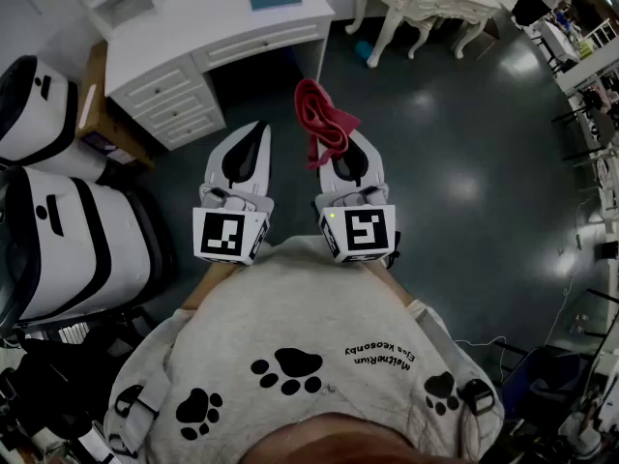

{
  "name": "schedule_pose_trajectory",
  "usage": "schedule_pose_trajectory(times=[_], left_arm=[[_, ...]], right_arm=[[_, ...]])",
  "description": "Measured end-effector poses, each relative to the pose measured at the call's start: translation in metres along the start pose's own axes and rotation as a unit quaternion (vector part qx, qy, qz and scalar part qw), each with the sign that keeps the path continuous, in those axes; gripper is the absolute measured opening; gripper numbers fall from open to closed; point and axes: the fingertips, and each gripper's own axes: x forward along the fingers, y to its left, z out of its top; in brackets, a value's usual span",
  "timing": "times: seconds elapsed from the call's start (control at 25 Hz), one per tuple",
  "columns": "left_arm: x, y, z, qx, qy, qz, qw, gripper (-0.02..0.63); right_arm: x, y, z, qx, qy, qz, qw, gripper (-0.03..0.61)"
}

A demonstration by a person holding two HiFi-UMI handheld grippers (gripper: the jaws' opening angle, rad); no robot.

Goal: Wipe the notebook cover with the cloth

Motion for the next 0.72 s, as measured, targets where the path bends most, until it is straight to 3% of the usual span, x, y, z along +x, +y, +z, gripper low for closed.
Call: schedule_pose_trajectory(times=[0.48,0.72], left_arm=[[0.009,-0.007,-0.003,0.006,0.0,-0.004,1.0,-0.003],[0.01,-0.014,-0.003,0.009,0.005,-0.007,0.9999,-0.003]], right_arm=[[-0.001,-0.009,-0.001,-0.001,-0.009,0.002,1.0,0.046],[-0.002,-0.016,-0.002,0.026,-0.013,0.003,1.0,0.049]])
